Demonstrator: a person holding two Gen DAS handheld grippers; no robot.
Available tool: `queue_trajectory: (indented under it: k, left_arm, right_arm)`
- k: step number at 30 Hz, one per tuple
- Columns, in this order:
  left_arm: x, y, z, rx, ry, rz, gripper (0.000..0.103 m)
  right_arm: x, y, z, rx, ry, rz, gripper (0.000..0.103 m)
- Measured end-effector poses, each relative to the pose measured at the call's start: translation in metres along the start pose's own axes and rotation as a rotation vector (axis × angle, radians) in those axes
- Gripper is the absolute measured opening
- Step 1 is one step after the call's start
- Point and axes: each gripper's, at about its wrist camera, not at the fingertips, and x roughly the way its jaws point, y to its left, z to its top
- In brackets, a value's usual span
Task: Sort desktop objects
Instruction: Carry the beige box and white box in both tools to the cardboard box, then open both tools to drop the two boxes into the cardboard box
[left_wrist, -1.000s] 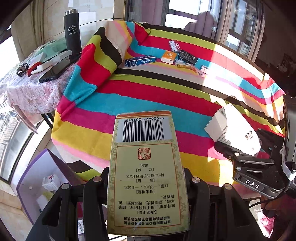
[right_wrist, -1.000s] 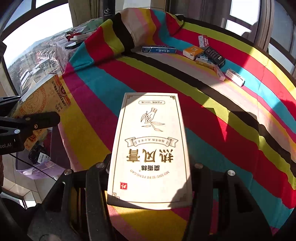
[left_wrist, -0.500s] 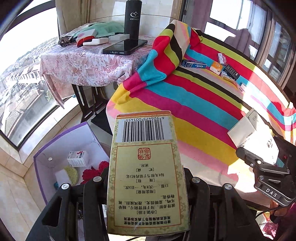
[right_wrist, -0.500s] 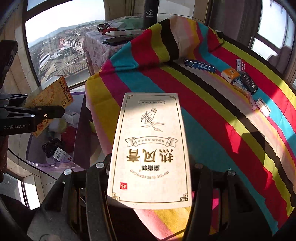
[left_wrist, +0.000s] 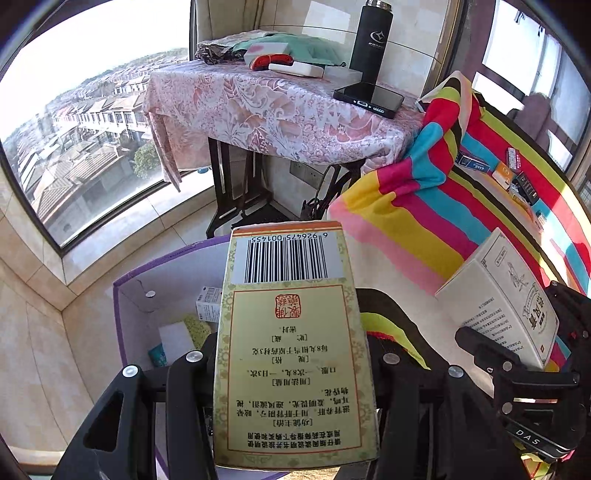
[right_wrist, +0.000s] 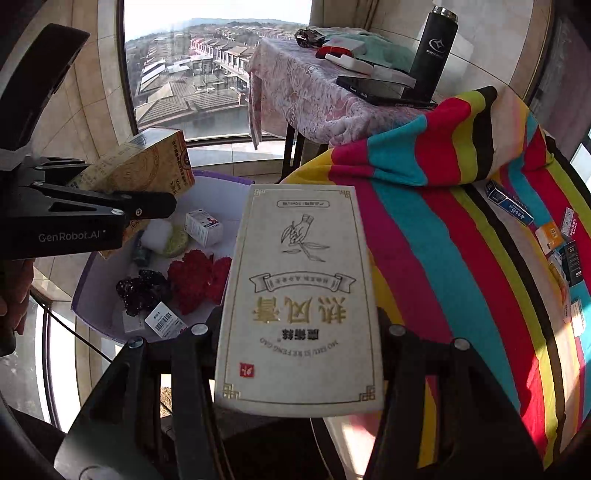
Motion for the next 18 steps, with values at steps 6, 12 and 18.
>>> queue_trajectory:
  k: [6,12,18]
  left_arm:
    - [0.022,0.024,0.001,-0.038,0.035,0.027,0.051]
    - [0.041,0.055,0.002,-0.092,0.063,0.07,0.051]
    - [0.048,0.088,0.007,-0.152,0.062,0.124,0.051]
  right_arm:
    - [0.034,0.028,0.017,-0.054,0.039,0.057,0.055]
    - [0.061,0.051,0.027,-0.076,0.081,0.123,0.055]
    - [0.074,0.071,0.031,-0.103,0.103,0.171,0.055]
